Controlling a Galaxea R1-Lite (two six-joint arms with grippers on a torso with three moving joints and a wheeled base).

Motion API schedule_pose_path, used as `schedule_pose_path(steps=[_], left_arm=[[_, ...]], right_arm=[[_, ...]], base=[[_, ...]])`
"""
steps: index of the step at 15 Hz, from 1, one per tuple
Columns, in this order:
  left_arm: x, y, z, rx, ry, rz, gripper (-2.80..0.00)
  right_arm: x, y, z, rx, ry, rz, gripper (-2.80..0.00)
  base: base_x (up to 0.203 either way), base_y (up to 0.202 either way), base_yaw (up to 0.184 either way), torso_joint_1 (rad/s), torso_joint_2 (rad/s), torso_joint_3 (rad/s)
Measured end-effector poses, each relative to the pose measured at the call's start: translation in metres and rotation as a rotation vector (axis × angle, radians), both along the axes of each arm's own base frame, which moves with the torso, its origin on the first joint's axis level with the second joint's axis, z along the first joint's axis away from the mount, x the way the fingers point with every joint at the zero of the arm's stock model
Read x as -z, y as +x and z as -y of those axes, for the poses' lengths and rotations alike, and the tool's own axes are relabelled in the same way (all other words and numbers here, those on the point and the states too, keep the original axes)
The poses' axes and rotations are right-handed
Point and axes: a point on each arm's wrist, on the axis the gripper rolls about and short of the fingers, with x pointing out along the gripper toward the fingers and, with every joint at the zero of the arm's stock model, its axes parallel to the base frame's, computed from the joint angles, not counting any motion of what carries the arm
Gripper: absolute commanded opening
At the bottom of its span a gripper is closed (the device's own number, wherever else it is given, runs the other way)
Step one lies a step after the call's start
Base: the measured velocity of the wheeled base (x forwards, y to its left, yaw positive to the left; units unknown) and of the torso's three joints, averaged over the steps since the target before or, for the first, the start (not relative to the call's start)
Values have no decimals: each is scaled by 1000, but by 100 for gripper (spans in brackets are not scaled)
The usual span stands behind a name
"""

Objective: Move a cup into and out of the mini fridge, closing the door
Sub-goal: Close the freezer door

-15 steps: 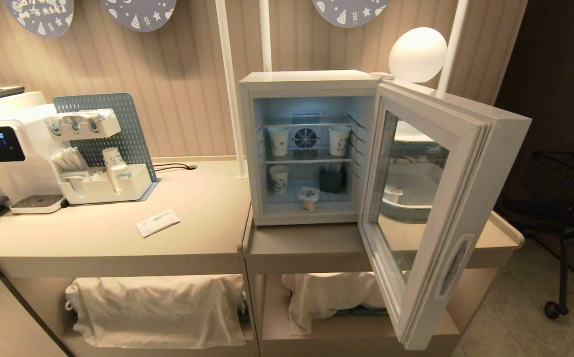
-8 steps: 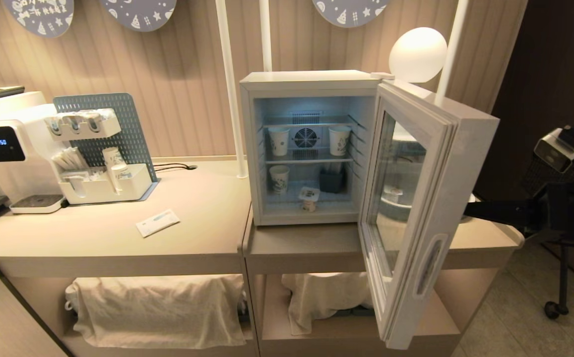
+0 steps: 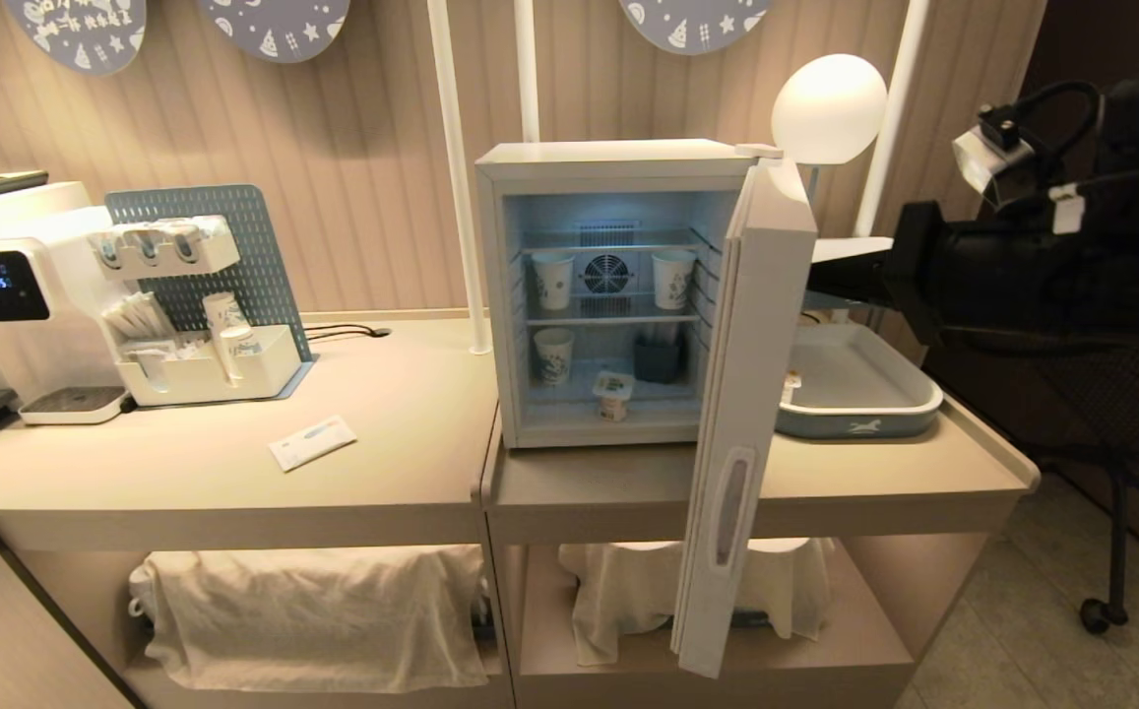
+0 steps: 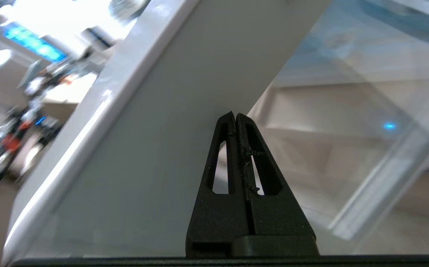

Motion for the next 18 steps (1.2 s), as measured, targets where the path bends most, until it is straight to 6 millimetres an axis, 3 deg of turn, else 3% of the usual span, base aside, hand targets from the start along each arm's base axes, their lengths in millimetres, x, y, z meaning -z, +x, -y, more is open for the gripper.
schedule_pose_path(steps=[3, 9, 13, 18], left_arm=[[0, 0, 0, 0, -1, 1, -280], [0, 0, 0, 0, -3, 1, -280], [0, 0, 0, 0, -2, 1, -280], [0, 0, 0, 0, -3, 1, -280]], right_arm=[[-2, 35, -35, 121, -88, -72, -280], [32, 88, -105, 197, -276, -126, -280], [52, 103, -123, 287, -447, -40, -280], [58, 120, -131, 349, -587, 140, -280]], base=[[0, 0, 0, 0, 0, 0], [0, 0, 0, 0, 0, 0], [0, 0, 0, 0, 0, 0], [0, 0, 0, 0, 0, 0]])
